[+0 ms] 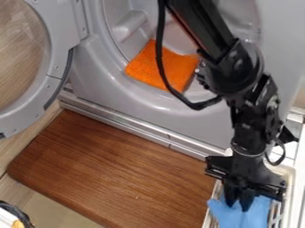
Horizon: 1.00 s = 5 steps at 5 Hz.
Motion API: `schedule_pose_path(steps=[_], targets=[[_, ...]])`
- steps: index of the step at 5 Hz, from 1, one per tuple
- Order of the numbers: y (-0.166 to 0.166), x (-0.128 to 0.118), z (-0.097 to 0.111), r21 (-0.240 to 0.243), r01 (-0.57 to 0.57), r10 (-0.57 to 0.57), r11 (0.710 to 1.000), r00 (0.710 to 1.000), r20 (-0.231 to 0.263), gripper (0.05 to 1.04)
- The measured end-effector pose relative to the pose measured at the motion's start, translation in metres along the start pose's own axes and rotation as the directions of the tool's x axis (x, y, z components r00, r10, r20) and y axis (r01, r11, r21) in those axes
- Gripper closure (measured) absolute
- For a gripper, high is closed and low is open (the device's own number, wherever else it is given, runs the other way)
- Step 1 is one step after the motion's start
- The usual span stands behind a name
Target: Take the blue towel and place it the basket
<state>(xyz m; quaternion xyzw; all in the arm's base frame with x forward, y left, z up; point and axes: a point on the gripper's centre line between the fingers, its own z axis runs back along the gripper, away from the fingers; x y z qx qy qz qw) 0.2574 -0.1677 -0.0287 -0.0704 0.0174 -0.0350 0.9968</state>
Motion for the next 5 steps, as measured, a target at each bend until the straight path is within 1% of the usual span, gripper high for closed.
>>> schedule_pose_path(steps=[2,3,4,5], targets=[[-0.002,-0.004,0.0,-0.013,0.036,-0.037,0.999,0.999,-0.02,0.189],[-0.001,-0.004,0.02,-0.018,0.06,-0.061,0.998,0.998,-0.016,0.065],[0.001,-0.004,0.051,-0.014,0.071,-0.071,0.997,0.997,-0.003,0.073],[0.004,-0.008,0.08,-0.001,0.096,-0.096,0.995,0.995,0.0,0.076]])
